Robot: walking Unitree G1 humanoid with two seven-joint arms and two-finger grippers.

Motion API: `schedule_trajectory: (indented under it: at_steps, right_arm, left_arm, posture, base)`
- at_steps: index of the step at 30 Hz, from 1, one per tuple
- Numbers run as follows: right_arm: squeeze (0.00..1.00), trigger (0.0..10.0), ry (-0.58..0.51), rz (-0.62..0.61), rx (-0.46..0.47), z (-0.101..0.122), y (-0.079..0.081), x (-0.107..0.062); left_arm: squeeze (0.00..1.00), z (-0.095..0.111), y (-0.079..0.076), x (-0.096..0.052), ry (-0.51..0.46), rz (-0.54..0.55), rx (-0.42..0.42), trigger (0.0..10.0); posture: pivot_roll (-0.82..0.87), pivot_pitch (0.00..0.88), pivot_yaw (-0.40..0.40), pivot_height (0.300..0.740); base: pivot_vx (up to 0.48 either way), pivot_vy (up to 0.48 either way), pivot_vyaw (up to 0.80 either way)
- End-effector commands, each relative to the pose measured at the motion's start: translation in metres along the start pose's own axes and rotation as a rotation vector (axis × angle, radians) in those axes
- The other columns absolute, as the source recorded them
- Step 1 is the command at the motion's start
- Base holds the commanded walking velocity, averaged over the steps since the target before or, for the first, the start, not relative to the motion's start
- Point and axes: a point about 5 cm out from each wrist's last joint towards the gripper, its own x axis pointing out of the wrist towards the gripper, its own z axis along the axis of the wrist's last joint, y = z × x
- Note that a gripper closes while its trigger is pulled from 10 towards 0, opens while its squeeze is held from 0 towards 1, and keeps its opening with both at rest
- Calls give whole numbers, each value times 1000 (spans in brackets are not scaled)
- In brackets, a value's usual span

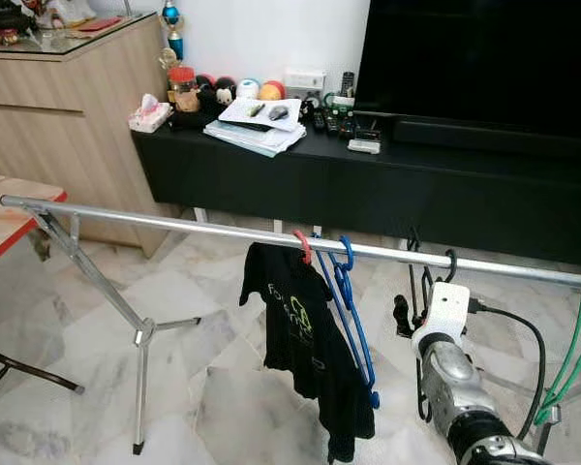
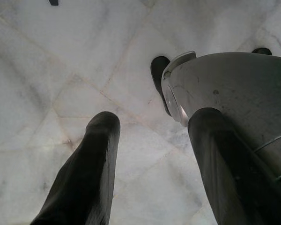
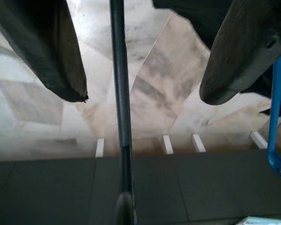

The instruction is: Hang hanger

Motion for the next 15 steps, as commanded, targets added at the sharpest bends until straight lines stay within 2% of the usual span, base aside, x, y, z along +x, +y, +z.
schedule_trajectory:
  at_steps: [1,6,9,15]
  right_arm:
    - [765,10000,-76,2,-31,5,3,-3]
    - [761,10000,-220,26,-40,11,3,-12]
    - [761,10000,-291,37,-9,13,2,-20]
    - [749,10000,-357,59,-37,9,5,-35]
  left_arm:
    - [0,-7,-2,-1,25,-22,21,10000]
    - [0,-7,-1,-1,24,-21,20,10000]
    - [0,-8,-1,-1,22,-18,19,10000]
    - [0,-8,-1,-2,21,-21,20,10000]
  posture:
    - [-69,70,10,740]
    - [-76,62,12,740]
    - [-83,54,14,740]
    - [-85,39,11,740]
  base:
    - [0,0,0]
    - [0,0,0]
    - [0,0,0]
    - [0,0,0]
